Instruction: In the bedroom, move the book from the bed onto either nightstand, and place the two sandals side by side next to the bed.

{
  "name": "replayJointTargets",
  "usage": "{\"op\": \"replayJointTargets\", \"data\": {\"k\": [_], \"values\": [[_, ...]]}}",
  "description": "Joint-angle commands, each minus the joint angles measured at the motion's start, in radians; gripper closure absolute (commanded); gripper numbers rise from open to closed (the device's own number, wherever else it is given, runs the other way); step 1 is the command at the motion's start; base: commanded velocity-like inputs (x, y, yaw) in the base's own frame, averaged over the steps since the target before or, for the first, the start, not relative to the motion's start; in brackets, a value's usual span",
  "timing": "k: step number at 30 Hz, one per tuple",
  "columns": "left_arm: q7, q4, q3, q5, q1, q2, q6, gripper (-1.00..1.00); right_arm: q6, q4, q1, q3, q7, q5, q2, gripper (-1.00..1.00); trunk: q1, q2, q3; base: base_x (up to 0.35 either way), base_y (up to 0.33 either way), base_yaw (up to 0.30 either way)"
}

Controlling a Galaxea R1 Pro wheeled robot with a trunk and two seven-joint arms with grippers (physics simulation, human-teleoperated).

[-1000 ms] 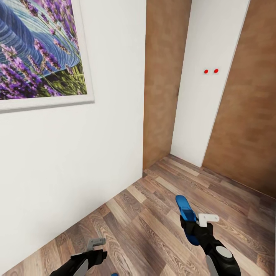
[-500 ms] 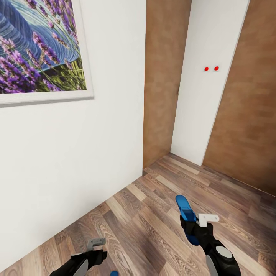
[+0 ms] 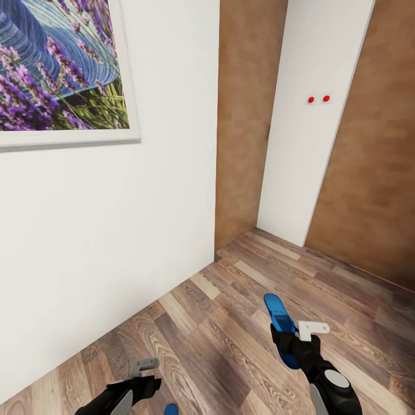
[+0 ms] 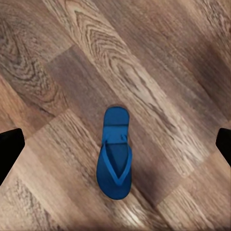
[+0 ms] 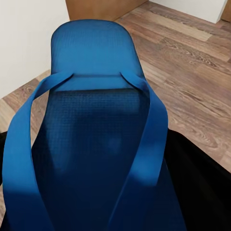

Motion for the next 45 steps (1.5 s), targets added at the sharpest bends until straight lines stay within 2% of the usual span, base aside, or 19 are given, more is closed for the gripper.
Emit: {"op": "replayJointTargets", "data": {"k": [1, 45], "values": [[-0.001, -0.001, -0.002, 0.006, 0.000, 0.000, 0.005, -1.00, 0.004, -0.001, -0.001, 0.001, -0.008, -0.010, 0.000, 1.00, 0.004, -0.008, -0.004, 0.000, 0.000, 0.000], [-0.001, -0.001, -0.002, 0.004, -0.001, 0.000, -0.004, -1.00, 0.004, 0.009, 0.000, 0.005, -0.006, -0.009, 0.000, 1.00, 0.172, -0.316, -0.142, 0.000, 0.000, 0.000]]}}
